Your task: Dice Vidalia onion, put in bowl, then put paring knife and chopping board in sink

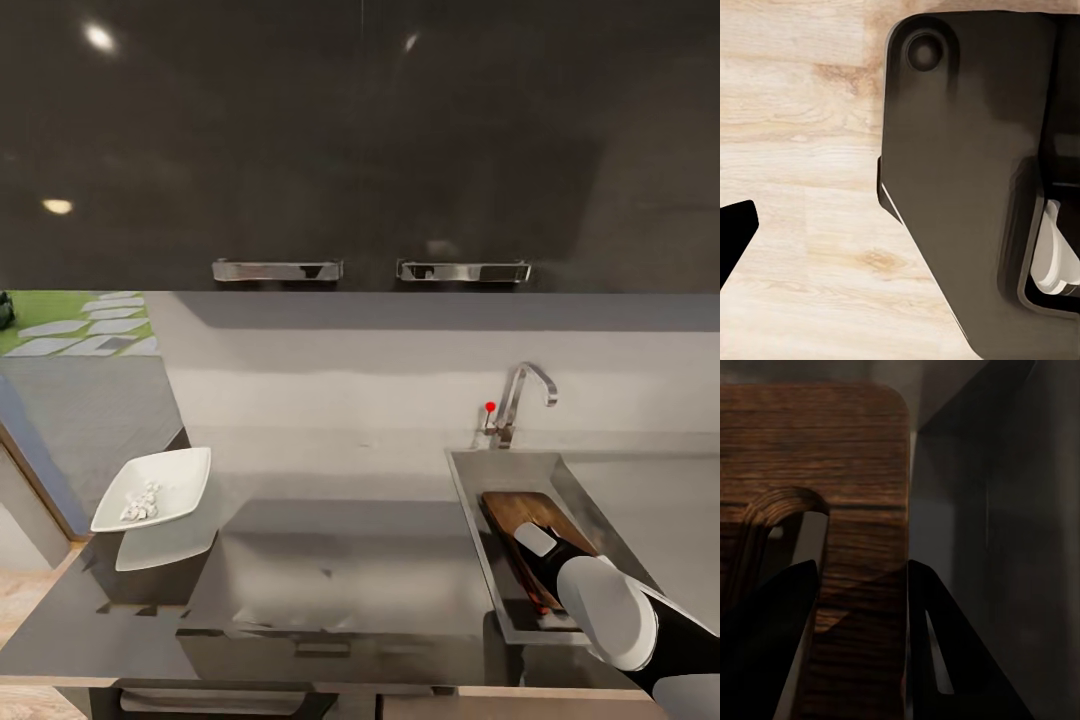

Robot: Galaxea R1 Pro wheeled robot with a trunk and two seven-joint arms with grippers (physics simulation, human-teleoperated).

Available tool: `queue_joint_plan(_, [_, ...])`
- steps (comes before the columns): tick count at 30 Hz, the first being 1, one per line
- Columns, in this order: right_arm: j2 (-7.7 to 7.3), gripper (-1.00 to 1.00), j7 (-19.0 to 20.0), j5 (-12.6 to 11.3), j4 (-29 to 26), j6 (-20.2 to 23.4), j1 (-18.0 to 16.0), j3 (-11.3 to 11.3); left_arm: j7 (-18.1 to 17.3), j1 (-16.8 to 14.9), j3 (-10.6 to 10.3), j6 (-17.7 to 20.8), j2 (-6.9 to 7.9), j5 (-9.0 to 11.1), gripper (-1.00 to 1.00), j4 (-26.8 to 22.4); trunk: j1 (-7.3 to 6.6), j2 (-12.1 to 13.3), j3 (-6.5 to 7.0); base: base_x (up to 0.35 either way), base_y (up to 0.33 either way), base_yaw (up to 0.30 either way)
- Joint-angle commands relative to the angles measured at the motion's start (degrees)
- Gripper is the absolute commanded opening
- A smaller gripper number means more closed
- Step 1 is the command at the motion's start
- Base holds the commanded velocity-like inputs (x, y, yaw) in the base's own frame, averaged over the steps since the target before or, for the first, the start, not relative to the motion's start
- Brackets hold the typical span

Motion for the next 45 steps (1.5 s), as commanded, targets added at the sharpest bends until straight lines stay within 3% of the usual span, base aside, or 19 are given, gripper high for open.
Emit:
queue_joint_plan(1, [-0.01,-1.0,-0.1,-0.6,0.0,-0.2,0.0,0.4,0.3,0.0,-0.3,-0.1,0.02,0.4,1.0,-0.1,0.04,-0.1,-0.12,0.0,0.0,0.0])
queue_joint_plan(10, [0.07,-1.0,0.1,-0.6,-0.9,-0.4,0.0,0.5,0.3,0.0,-0.3,-0.1,0.02,0.4,1.0,-0.1,0.04,-0.1,-0.12,0.0,0.0,0.0])
queue_joint_plan(16, [0.0,-1.0,3.0,-0.6,-1.0,-2.1,0.0,0.5,0.3,0.0,-0.3,-0.1,0.02,0.4,1.0,0.0,0.04,-0.1,-0.12,0.0,0.0,0.0])
queue_joint_plan(26, [0.14,-1.0,3.7,-0.6,-1.0,-2.3,0.0,0.6,0.3,0.0,-0.3,-0.1,0.02,0.4,1.0,0.0,0.04,-0.1,-0.13,0.0,0.0,0.0])
queue_joint_plan(45, [0.17,-1.0,3.7,-0.6,-0.9,-2.3,0.0,0.5,0.3,0.0,-0.3,-0.1,0.02,0.4,1.0,0.0,0.04,-0.1,-1.51,0.047,-0.028,0.0])
